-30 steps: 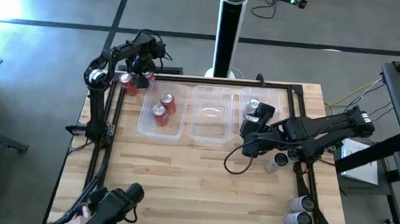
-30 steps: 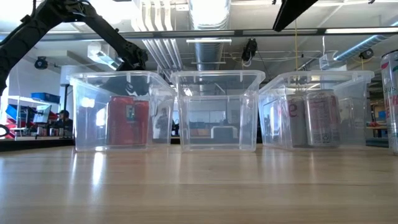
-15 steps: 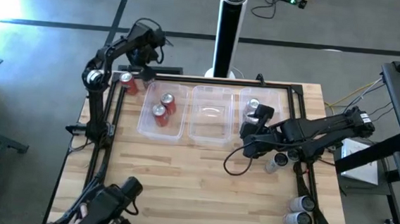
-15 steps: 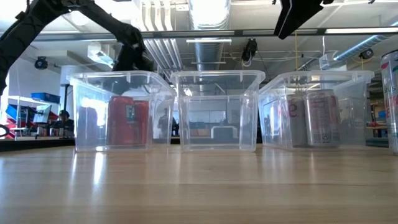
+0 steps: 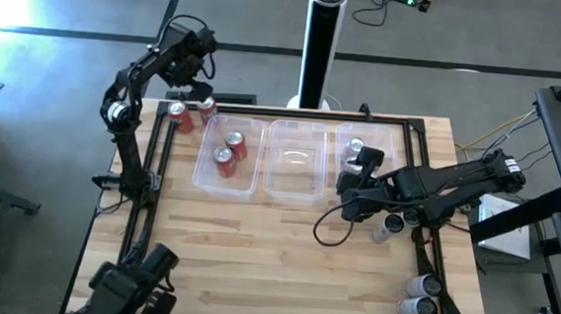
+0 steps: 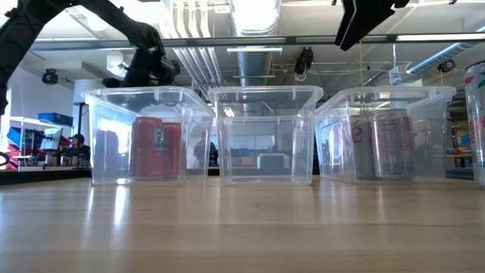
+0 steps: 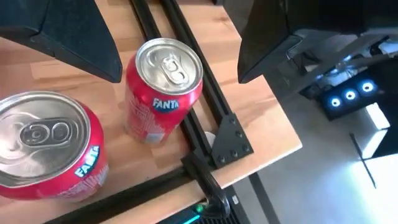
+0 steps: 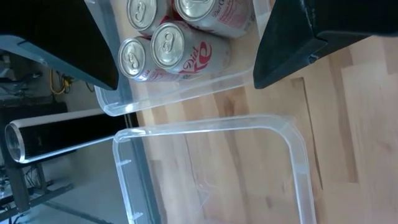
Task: Sort soda cans
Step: Put the right red soda can into the left transparent bin
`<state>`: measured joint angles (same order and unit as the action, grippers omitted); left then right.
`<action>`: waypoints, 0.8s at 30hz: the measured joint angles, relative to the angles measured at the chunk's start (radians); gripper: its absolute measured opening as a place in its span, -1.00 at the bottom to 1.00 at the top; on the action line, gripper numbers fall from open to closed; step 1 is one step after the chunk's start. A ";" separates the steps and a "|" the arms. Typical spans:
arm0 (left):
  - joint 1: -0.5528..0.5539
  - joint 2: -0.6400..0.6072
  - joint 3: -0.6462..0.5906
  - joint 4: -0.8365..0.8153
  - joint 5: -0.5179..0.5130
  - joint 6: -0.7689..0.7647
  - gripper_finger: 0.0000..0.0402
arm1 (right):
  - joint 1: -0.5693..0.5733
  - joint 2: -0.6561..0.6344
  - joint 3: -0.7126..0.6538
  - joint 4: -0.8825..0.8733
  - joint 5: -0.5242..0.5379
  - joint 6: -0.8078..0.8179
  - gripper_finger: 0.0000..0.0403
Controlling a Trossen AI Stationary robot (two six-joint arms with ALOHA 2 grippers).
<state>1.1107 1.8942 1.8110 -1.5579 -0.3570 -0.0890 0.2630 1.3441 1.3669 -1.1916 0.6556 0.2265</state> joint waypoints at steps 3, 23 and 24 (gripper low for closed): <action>0.000 0.003 0.001 0.012 -0.020 -0.027 0.50 | 0.000 0.000 -0.005 0.000 0.000 0.001 0.83; 0.000 0.037 -0.137 -0.016 0.211 -0.018 0.61 | -0.015 -0.013 -0.033 0.004 0.001 -0.106 0.83; -0.002 0.036 -0.142 -0.019 0.209 -0.039 0.62 | -0.015 -0.019 -0.033 0.002 0.001 -0.112 0.83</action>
<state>1.1092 1.9306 1.6688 -1.5767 -0.1478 -0.1284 0.2478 1.3254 1.3342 -1.1893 0.6570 0.1144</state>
